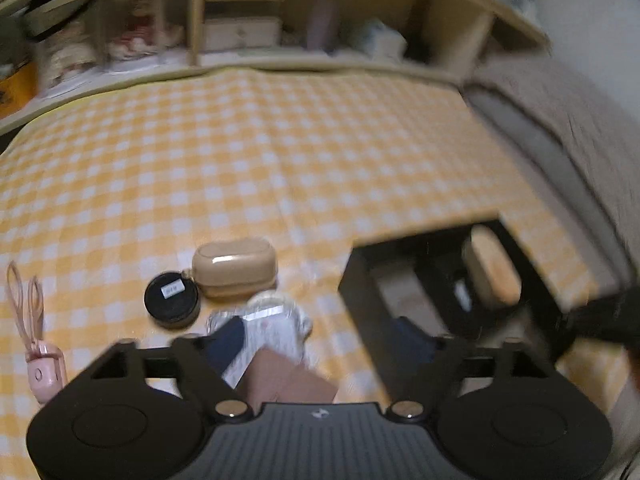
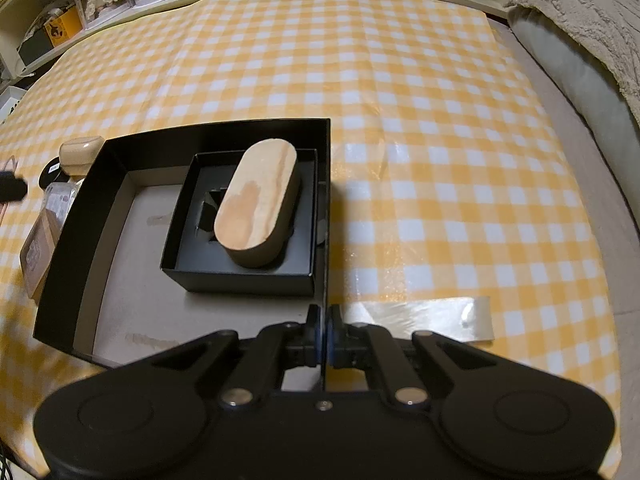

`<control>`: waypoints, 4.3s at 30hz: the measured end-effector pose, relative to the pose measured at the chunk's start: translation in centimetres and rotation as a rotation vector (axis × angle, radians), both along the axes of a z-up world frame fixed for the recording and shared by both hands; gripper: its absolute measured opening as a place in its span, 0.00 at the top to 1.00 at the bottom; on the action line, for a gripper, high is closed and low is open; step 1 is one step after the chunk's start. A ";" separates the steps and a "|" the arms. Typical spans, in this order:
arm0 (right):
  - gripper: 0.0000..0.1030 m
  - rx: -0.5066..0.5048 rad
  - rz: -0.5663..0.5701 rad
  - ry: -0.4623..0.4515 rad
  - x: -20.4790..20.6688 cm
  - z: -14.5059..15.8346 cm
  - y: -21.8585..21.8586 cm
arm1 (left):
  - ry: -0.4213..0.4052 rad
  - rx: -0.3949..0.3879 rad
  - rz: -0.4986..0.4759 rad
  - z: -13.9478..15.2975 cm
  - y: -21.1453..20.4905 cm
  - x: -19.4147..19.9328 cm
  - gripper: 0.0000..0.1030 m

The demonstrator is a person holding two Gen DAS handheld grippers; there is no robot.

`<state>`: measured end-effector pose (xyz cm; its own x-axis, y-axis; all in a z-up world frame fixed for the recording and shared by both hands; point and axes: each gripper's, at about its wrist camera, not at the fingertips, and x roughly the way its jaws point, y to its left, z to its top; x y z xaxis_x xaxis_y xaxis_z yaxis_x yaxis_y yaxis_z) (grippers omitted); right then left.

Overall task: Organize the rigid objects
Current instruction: 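Carry the wooden tile with the left tool toward the large black box, then lower the tile into the large box beside the small box, open left tool, then move the left tool back toward the clear plastic case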

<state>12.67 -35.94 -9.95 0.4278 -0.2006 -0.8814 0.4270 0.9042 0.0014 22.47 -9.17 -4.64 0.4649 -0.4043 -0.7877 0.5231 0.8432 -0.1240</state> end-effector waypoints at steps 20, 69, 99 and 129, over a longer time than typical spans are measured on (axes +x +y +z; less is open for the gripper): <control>0.96 -0.002 -0.040 0.004 0.0 0.1 0.1 | -0.068 0.360 -0.226 -6.0 -0.7 -0.2 0.36; 0.96 -0.011 -0.455 0.009 0.2 -0.4 0.0 | -0.234 0.576 -0.711 -5.3 -15.3 -1.6 0.17; 0.95 -0.011 -0.460 0.011 0.8 -0.5 0.6 | -0.342 0.572 -0.607 -4.1 -14.1 -2.5 0.21; 0.97 -0.031 -0.482 0.032 0.4 -0.3 0.3 | 0.065 0.070 0.187 -2.6 2.9 0.0 0.00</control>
<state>13.08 -35.68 -10.21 0.2526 -0.3958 -0.8829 0.7965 0.6031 -0.0424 22.45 -6.24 -7.28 0.4736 -0.2591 -0.8418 0.3497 0.9325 -0.0903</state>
